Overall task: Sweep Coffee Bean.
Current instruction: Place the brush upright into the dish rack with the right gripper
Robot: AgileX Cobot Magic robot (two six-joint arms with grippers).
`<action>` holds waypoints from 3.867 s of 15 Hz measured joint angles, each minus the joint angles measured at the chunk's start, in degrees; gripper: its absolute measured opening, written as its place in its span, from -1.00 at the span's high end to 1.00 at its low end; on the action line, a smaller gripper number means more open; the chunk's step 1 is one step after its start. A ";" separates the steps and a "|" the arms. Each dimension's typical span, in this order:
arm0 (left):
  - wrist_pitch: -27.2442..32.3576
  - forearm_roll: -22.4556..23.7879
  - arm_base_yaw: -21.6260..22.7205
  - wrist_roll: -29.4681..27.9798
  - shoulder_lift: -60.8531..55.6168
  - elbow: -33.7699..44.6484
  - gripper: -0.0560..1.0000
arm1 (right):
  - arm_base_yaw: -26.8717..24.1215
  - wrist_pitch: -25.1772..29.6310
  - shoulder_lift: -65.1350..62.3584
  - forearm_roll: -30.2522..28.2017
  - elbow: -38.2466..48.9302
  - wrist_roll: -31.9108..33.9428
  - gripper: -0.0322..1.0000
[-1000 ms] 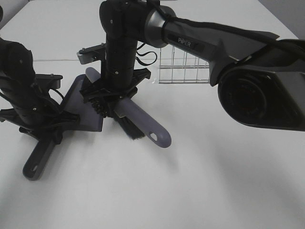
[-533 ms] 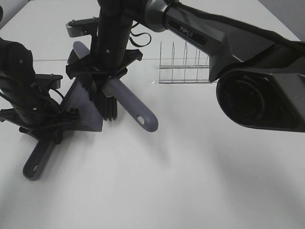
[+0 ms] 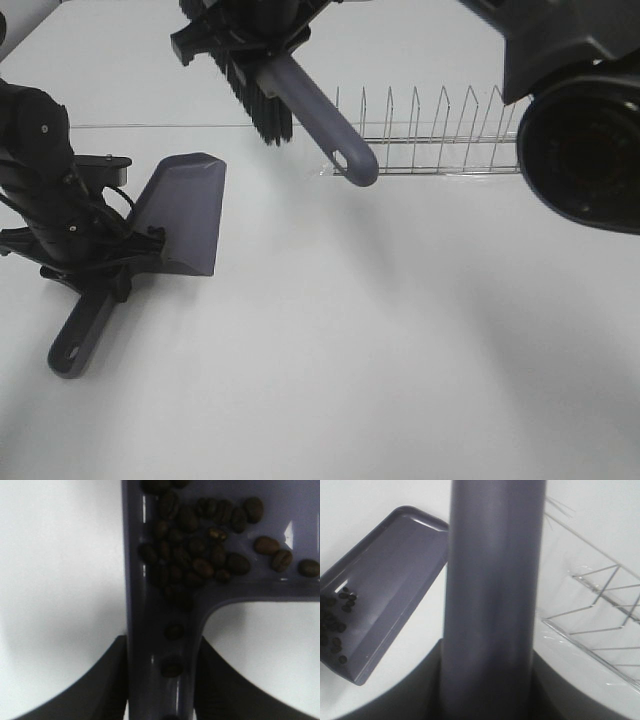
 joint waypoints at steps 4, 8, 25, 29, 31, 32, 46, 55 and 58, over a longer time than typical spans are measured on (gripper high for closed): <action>0.00 0.00 0.00 0.00 0.00 0.00 0.22 | -4.13 0.11 -6.82 -1.26 5.44 0.00 0.27; 0.00 0.00 0.00 0.00 0.00 0.00 0.22 | -11.00 0.06 -17.59 -1.66 18.62 1.60 0.27; 0.00 0.00 0.00 0.00 0.06 0.00 0.22 | -23.78 -0.29 -22.23 -2.23 54.72 4.47 0.27; 0.11 0.00 0.00 0.00 0.06 -0.06 0.22 | -23.78 -3.44 -19.71 -2.81 54.66 4.47 0.27; 0.11 0.00 0.00 0.00 0.06 -0.06 0.22 | -24.47 -3.84 -17.99 -2.58 53.92 4.53 0.27; 0.17 0.00 0.00 0.00 0.06 -0.06 0.22 | -25.32 -3.84 -17.88 -2.52 53.86 5.10 0.27; 0.17 0.00 0.00 0.00 0.06 -0.11 0.22 | -28.99 -12.83 -17.70 -1.78 53.29 5.96 0.27; 0.17 0.00 0.00 0.00 0.06 -0.11 0.22 | -30.19 -17.02 -17.25 0.17 52.37 4.98 0.27; 0.17 0.00 0.00 0.00 0.06 -0.11 0.22 | -30.37 -12.49 -13.35 0.34 44.92 4.93 0.27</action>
